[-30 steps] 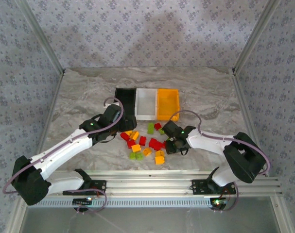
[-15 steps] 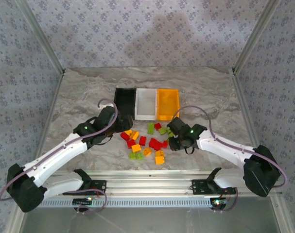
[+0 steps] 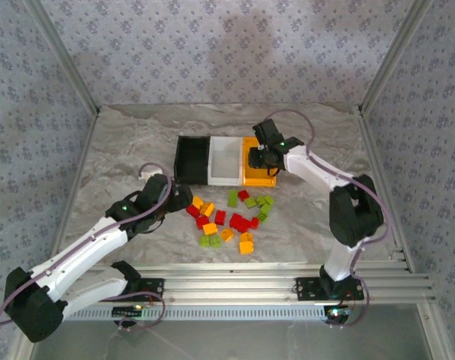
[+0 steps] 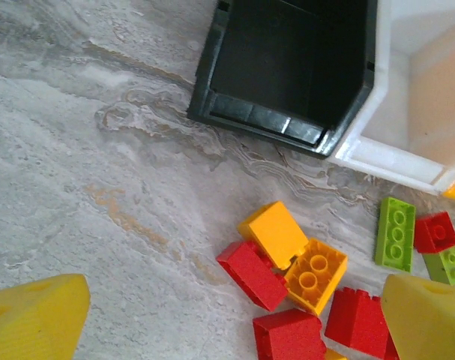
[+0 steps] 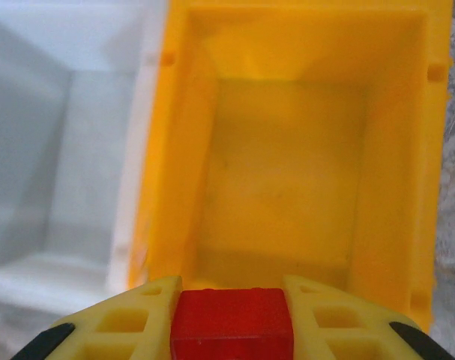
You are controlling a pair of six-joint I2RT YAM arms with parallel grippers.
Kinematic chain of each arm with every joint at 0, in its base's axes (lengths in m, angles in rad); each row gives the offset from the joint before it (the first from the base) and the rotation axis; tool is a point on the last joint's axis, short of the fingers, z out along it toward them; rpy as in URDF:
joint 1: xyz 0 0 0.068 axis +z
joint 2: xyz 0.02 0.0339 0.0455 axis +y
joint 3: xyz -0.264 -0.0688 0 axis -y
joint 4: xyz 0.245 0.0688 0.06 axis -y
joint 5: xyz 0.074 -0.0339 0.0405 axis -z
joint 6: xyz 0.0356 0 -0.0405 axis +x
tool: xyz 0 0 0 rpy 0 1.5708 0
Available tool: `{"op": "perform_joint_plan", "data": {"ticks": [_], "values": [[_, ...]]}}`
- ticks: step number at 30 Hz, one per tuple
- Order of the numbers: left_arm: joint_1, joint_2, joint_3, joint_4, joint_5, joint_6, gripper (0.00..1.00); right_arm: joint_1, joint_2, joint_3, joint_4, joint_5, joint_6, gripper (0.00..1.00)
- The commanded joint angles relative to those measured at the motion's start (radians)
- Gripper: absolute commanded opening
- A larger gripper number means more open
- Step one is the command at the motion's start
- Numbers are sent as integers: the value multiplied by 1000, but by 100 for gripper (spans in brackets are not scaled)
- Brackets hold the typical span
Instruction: Sort the legos into containers by color
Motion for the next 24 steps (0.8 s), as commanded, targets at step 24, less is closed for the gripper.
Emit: {"op": "perform_joint_plan", "data": {"ticks": [24], "values": [[-54,287,38,148,252,143,86,-23,-256,-285,107,-44,76,70]]}}
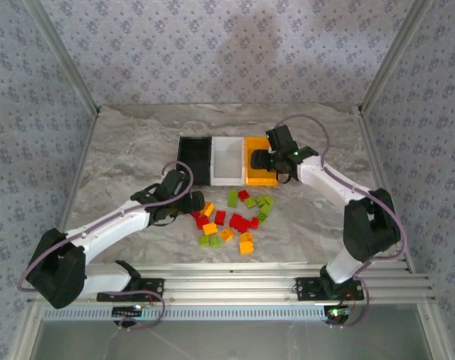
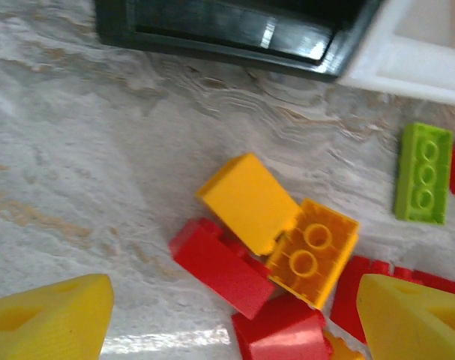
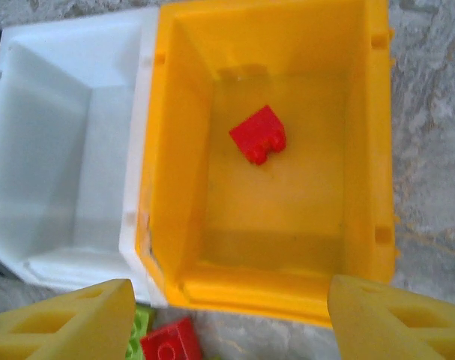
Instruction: Sort the legos into containers by color
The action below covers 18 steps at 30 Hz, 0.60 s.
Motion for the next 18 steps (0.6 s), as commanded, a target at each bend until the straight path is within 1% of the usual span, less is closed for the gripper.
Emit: {"op": "perform_joint_plan", "data": {"ticks": [1,4,8,11,14,18], "values": [[-69,3,33,-7,53,51,88,4,-58,-82,5,-7,27,71],[-156,6,32,-45,73,59,90,5,-103,-142,18,-13,32,71],[-264,-8,15,-121,19,19,90,1,-141,-187,24,-8,32,71],[-295,-56,-29,-138,5,-24,82,0,-155,-204,31,-7,33,71],[-301,-92,-65,-148,8,-37,76,-2,-164,-214,32,-7,33,71],[-303,-67,-77,-169,24,-32,69,-8,-179,-220,32,1,32,71]]}}
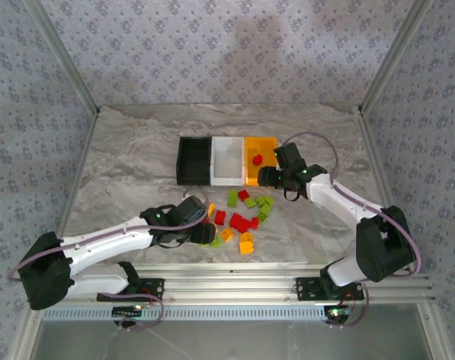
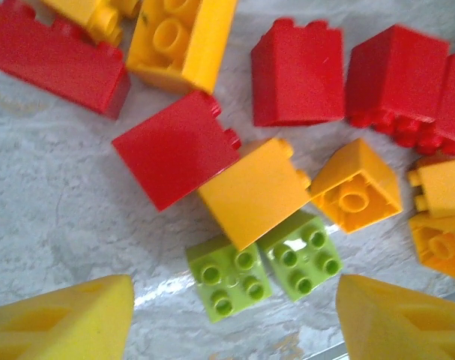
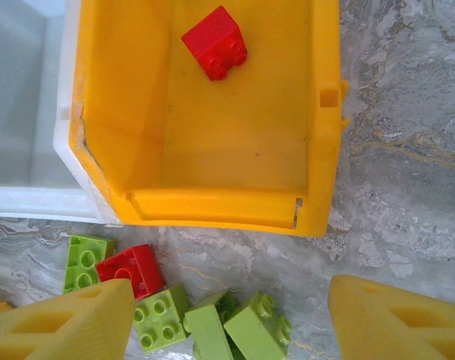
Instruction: Sort the legos into containers by color
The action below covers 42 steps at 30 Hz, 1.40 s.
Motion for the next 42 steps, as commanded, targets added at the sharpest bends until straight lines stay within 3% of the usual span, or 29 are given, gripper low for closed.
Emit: {"op": "perform_joint_plan", "data": {"ticks": [1,8,16,25,27,33,37,42], "values": [[-5,19,-10,-45,-1,-8,68,-10,-39,-16,5,7,14,71],[-4,112,7,-57,-15,2,57,-35,-67,-22,1,10,15,71],[5,150,0,-138,-64,-31,57,-57,-87,-23,-2,8,15,71],[58,-16,-36,-303,-158,-110,57,-81,-115,-39,-2,6,18,71],[78,-57,-27,-325,-161,-102,58,-86,-120,-40,-2,-2,18,71],[79,-101,28,-291,-89,-69,80,-92,-126,-43,-4,-10,20,71],[74,-57,-11,-208,-32,-55,83,-92,-125,-55,2,-12,24,71],[76,45,-34,-93,-41,-35,84,-96,-125,-54,1,-18,26,71]]}}
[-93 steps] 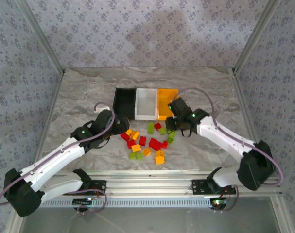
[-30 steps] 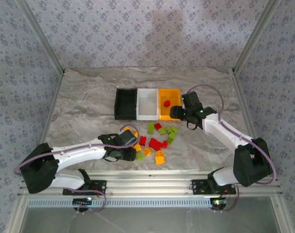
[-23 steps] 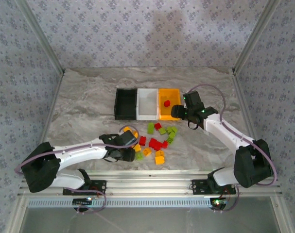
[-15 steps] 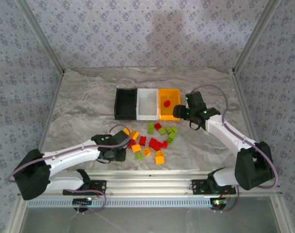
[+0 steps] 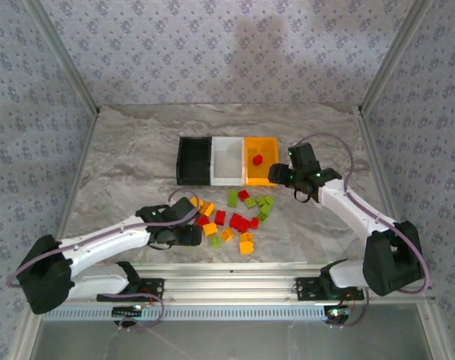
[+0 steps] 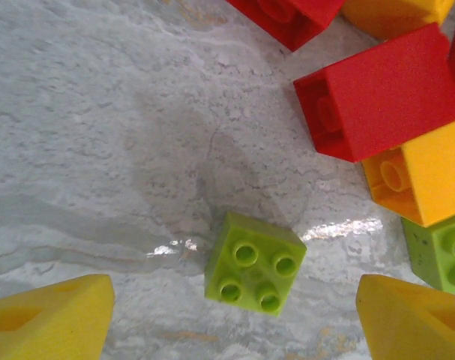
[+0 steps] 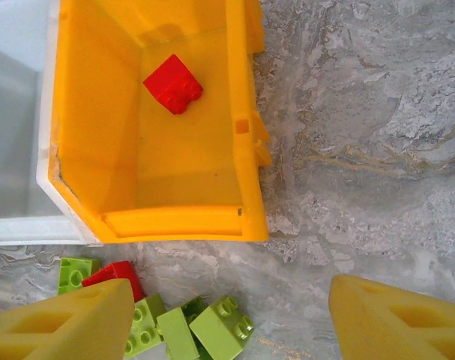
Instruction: Sort the legos into containers by color
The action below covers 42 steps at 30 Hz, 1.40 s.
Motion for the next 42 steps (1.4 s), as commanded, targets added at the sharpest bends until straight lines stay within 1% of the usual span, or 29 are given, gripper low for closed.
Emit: {"op": "perform_joint_plan", "data": {"ticks": [1,2,4,6,8,11,15,17,21,23,27,29,32,35,39,42], "values": [[-3,59,-4,80,2,40,83,-9,-18,2,-7,-8,17,71],[-3,77,1,95,-5,51,82,-9,-19,5,-8,-7,16,71],[3,107,7,119,-10,71,77,-10,-19,9,-14,-4,16,71],[9,137,11,129,-2,78,68,-10,-22,12,-20,-3,17,71],[10,156,10,129,11,80,63,-12,-26,13,-22,-1,16,71],[10,166,2,110,19,75,58,-17,-30,12,-24,1,16,71],[9,164,-2,64,29,67,58,-21,-25,16,-26,-1,16,71],[7,160,-10,67,40,66,56,-22,-22,17,-26,1,17,71],[1,155,-7,71,50,65,43,-28,-18,23,-28,5,21,71],[-3,143,-1,64,49,64,41,-30,-16,25,-32,6,21,71],[-3,102,26,27,43,60,31,-38,-17,30,-35,2,24,71],[1,75,60,4,33,57,31,-39,-18,28,-34,-1,28,71],[40,43,154,-51,-7,82,29,-40,-21,27,-30,-5,32,71],[118,56,268,-32,-46,134,29,-39,-23,17,-20,-10,37,71],[254,185,427,64,-44,203,29,-41,-23,2,-19,-9,39,71],[318,319,539,132,-53,234,29,-42,-25,-6,-26,-7,38,71]]}}
